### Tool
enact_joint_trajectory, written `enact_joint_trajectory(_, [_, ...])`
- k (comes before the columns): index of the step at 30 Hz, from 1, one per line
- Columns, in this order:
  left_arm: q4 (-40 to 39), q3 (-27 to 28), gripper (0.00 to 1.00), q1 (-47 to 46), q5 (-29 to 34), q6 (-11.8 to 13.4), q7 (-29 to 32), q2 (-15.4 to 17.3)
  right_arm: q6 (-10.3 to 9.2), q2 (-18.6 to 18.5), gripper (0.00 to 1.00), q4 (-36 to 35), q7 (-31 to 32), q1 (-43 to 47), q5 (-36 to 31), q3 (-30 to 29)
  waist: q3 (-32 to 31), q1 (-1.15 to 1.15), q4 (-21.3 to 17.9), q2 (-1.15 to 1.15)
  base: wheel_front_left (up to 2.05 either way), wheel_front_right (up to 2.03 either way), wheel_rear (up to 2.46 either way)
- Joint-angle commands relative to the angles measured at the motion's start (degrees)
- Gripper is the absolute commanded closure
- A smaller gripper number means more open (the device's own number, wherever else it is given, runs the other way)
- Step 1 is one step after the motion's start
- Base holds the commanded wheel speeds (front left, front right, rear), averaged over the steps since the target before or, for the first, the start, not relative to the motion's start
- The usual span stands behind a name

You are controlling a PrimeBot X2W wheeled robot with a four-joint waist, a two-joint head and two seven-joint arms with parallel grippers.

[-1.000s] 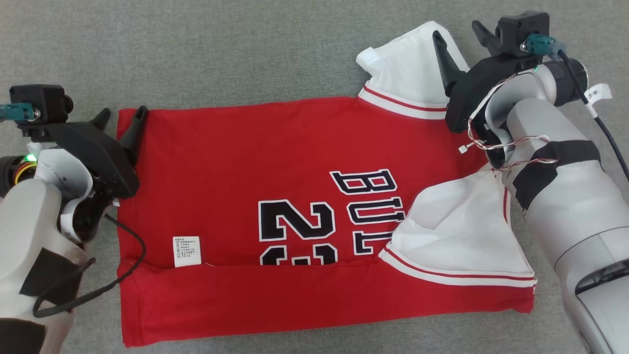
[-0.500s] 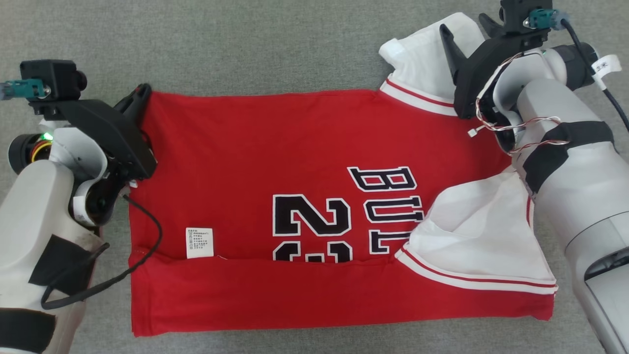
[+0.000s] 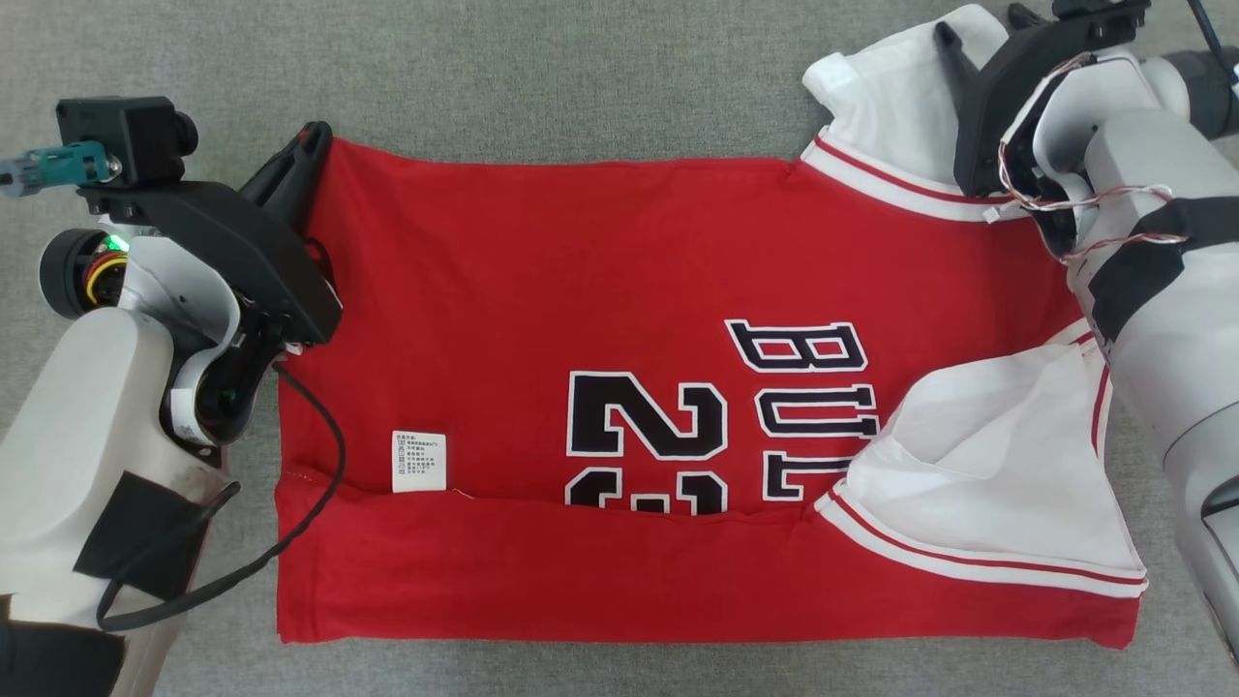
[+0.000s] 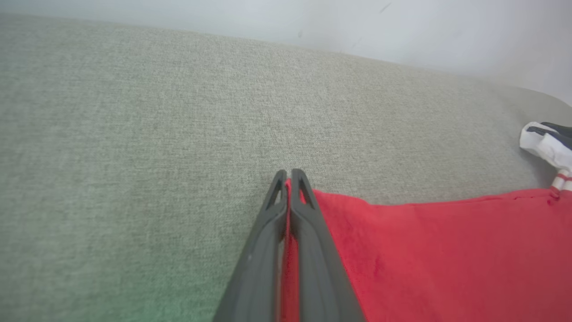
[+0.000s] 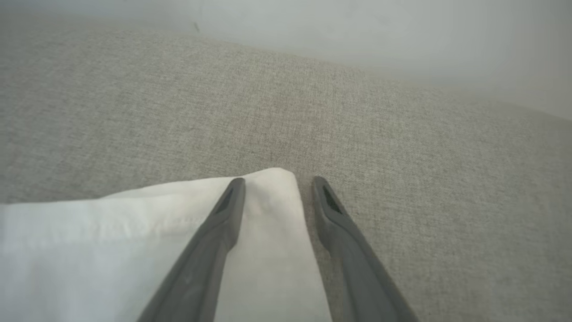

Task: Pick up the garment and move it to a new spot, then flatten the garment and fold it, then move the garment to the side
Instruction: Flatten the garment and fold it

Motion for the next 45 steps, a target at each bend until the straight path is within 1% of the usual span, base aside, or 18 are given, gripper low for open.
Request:
enact_joint_trajectory(1, [-0.6,0.1,1.00,0.9,0.3,0.2,-0.3,0.2,-0.14,0.4,1.00,0.5,0.6,0.4,-0.3,-0.2,0.2,0.00,0.0,0.00,0.00,0.00,0.00])
enact_joint_trajectory(5, [-1.4,0.5,1.00,1.7,0.0,0.6,-0.7,0.6,-0.14,0.8,1.00,0.5,-0.1,-0.7,-0.7,-0.9,-0.3,0.00,-0.5,0.00,0.00,0.00,0.00])
enact_joint_trajectory(9, [-1.2,1.0,1.00,3.0,-0.3,1.1,-1.6,0.9,-0.14,1.4,1.00,0.4,-3.8,-1.0,-0.6,-1.8,-1.9,0.00,-1.4,0.00,0.00,0.00,0.00])
enact_joint_trajectory(14, [-0.2,1.6,1.00,5.6,-1.0,1.6,-2.9,1.3,-0.14,1.6,1.00,-0.8,-9.6,3.2,0.8,-1.3,-5.4,0.00,-3.0,0.00,0.00,0.00,0.00])
enact_joint_trajectory(16, [-0.1,1.7,1.00,6.1,-1.1,1.7,-3.1,1.4,-0.14,1.6,1.00,-1.3,-10.5,4.0,1.4,-1.2,-5.9,0.00,-3.3,0.00,0.00,0.00,0.00])
enact_joint_trajectory(17, [0.0,1.8,1.00,7.1,-1.5,1.8,-3.6,1.4,-0.14,1.2,1.00,-2.8,-12.7,5.8,2.5,-0.9,-6.9,0.00,-3.8,0.00,0.00,0.00,0.00])
enact_joint_trajectory(19, [0.3,2.0,1.00,8.2,-1.6,2.0,-3.9,1.5,-0.14,0.6,1.00,-4.4,-14.6,8.0,3.7,-0.3,-7.8,0.00,-4.3,0.00,0.00,0.00,0.00])
enact_joint_trajectory(23, [0.6,2.0,1.00,10.3,-2.0,1.9,-4.6,1.7,-0.15,-0.3,1.00,-9.2,-17.2,12.1,6.6,1.2,-9.6,0.00,-5.1,0.00,0.00,0.00,0.00])
enact_joint_trajectory(29, [0.4,2.3,1.00,13.2,-2.6,2.4,-5.9,1.6,-0.15,-3.2,1.00,-18.7,-19.0,20.1,11.5,3.7,-11.7,0.00,-5.9,0.00,0.00,0.00,0.00])
enact_joint_trajectory(33, [-0.2,2.5,1.00,15.4,-2.9,2.5,-6.8,2.0,-0.14,-5.1,1.00,-25.4,-19.6,26.1,14.2,3.4,-12.8,0.00,-6.1,0.00,0.00,0.00,0.00])
enact_joint_trajectory(34, [-0.2,2.5,1.00,15.4,-2.9,2.5,-6.8,2.0,-0.14,-5.1,1.00,-25.4,-19.6,26.1,14.2,3.4,-12.8,0.00,-6.1,0.00,0.00,0.00,0.00])
enact_joint_trajectory(39, [-1.5,2.8,1.00,18.1,-3.2,2.8,-8.2,2.3,-0.14,-7.0,1.00,-33.1,-19.8,33.6,16.1,0.8,-13.4,0.00,-6.2,0.00,0.00,0.00,0.00])
enact_joint_trajectory(45, [-3.8,3.0,1.00,21.9,-3.3,3.1,-10.7,1.6,-0.15,-7.0,1.00,-41.9,-19.8,43.1,15.5,-4.2,-14.3,0.00,-6.0,0.00,0.00,0.00,0.00])
